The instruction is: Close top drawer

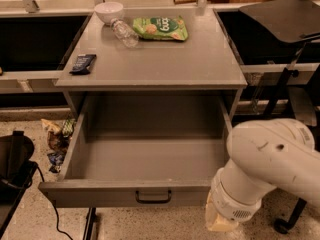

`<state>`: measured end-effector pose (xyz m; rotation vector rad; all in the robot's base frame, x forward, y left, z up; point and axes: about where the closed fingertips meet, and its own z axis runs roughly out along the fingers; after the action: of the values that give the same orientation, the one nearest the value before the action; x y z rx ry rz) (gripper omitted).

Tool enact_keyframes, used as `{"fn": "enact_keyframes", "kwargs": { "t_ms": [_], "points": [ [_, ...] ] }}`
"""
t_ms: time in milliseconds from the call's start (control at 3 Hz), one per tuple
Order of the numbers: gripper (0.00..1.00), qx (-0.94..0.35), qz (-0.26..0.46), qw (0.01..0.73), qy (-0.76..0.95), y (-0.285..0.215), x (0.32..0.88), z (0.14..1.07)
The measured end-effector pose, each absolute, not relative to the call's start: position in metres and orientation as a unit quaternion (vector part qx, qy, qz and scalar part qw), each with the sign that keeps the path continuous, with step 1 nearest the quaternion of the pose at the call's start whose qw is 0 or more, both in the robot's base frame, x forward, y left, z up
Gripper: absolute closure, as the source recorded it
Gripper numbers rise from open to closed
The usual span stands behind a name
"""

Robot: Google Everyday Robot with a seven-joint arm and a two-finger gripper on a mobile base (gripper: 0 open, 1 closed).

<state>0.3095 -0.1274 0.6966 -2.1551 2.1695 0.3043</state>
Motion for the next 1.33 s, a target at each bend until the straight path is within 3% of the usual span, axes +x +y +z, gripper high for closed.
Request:
{"fn": "enact_keyframes", "kwargs": {
  "t_ms": [333,1333],
  "points": [
    [0.82,-0.681,0.11,0.035,0.723,-0.135,0.308,0.661],
    [0.12,-0.687,0.119,0.085,0.712,-0.148,0.341,0.629]
  ]
}}
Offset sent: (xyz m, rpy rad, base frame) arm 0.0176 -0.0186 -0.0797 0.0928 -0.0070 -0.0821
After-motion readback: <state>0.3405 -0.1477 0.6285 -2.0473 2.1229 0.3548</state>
